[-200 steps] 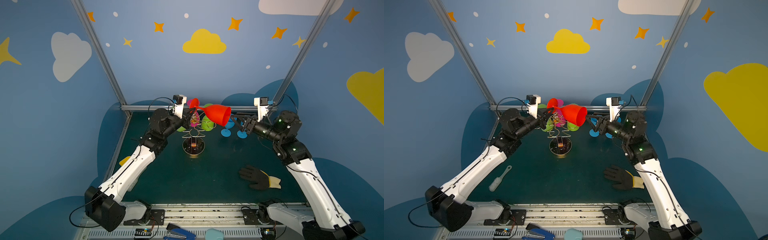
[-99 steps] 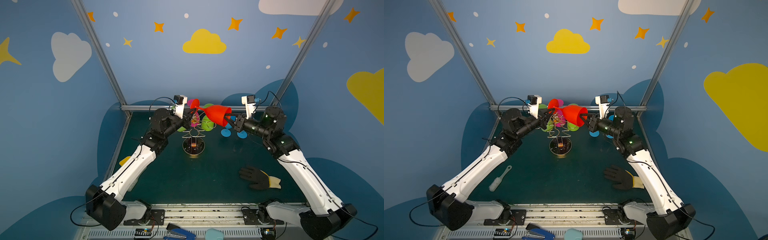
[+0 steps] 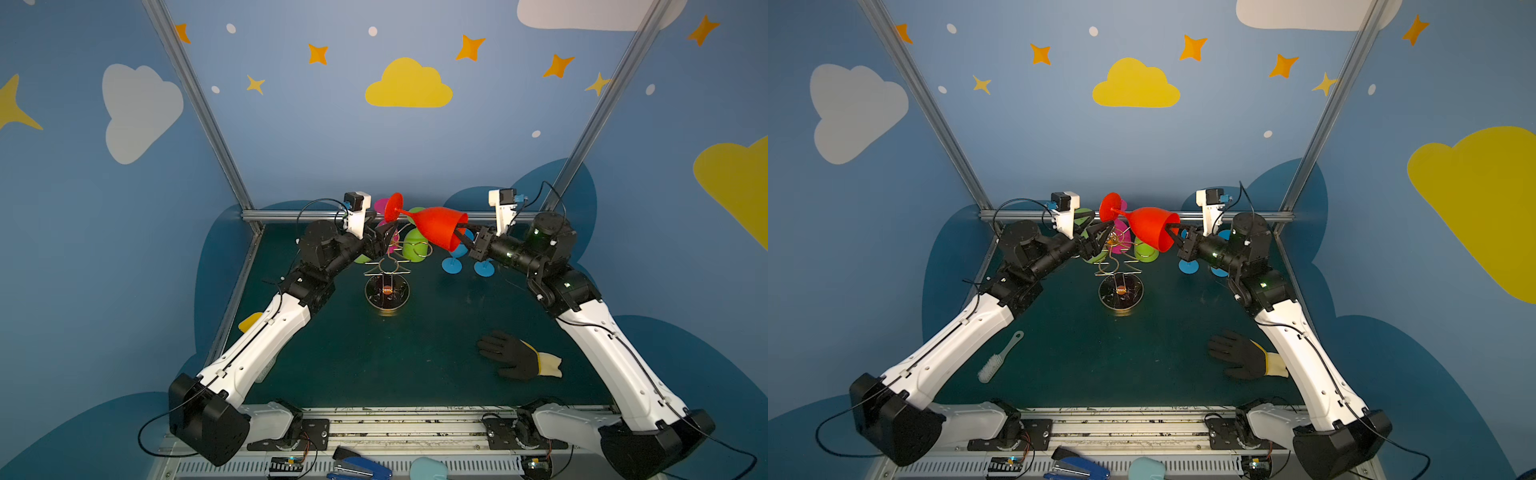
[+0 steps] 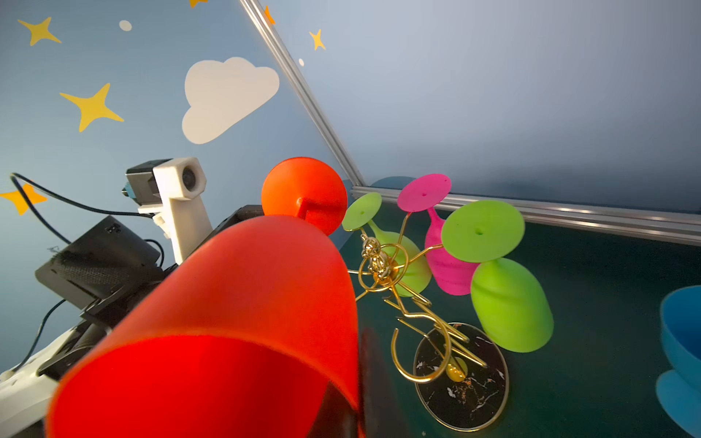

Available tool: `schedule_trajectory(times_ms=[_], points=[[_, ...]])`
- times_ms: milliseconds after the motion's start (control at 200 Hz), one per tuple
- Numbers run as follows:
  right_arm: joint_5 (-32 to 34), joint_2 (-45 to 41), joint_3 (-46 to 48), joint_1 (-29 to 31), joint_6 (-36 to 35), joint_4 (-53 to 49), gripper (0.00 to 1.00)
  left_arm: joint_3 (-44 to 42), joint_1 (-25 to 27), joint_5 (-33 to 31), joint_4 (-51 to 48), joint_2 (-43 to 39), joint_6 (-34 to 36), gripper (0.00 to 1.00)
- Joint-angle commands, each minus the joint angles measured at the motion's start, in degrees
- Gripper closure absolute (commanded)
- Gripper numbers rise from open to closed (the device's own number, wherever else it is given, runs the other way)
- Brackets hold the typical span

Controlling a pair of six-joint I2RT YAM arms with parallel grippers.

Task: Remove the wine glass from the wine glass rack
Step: 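Open the left gripper and carry the red glass away with the right, then lower the red glass upright beside the blue glasses with the right gripper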

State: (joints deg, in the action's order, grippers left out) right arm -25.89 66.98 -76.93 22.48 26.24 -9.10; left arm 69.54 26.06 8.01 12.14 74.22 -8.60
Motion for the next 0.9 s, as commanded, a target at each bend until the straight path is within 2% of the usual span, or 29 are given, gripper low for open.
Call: schedule_trajectory(times_ms=[0,190,320,431,541,661,896], points=[[4.8,-6.4,-1.1,-2.1,-3.9,-3.9,1.00,-1.4,-1.6,-4.1,2.4,-3.0,-2.9,0.21],[15.4,-15.2,-1.4,-3.5,-13.0,-22.6,1.00,-6.5,-6.1,-6.3,7.0,-7.0,-10.2,0.09],[22.1,-20.0,-1.3,-3.7,-16.0,-38.0,1.00,-8.9,-9.9,-6.1,10.2,-8.4,-15.2,0.07],[28.6,-21.7,-0.6,-3.9,-16.7,-48.3,1.00,-9.6,-11.5,-5.4,12.2,-8.6,-16.7,0.07],[31.6,-20.9,1.5,-4.4,-15.7,-53.0,1.00,-8.7,-12.3,-4.7,10.1,-8.9,-16.3,0.07],[31.3,-16.1,1.9,-6.1,-16.6,-56.8,1.00,-10.0,-13.5,-4.4,9.9,-10.4,-17.1,0.07],[39.1,-6.1,2.3,-11.9,-20.8,-54.3,1.00,-11.7,-14.8,-4.4,8.1,-14.0,-16.8,0.07]])
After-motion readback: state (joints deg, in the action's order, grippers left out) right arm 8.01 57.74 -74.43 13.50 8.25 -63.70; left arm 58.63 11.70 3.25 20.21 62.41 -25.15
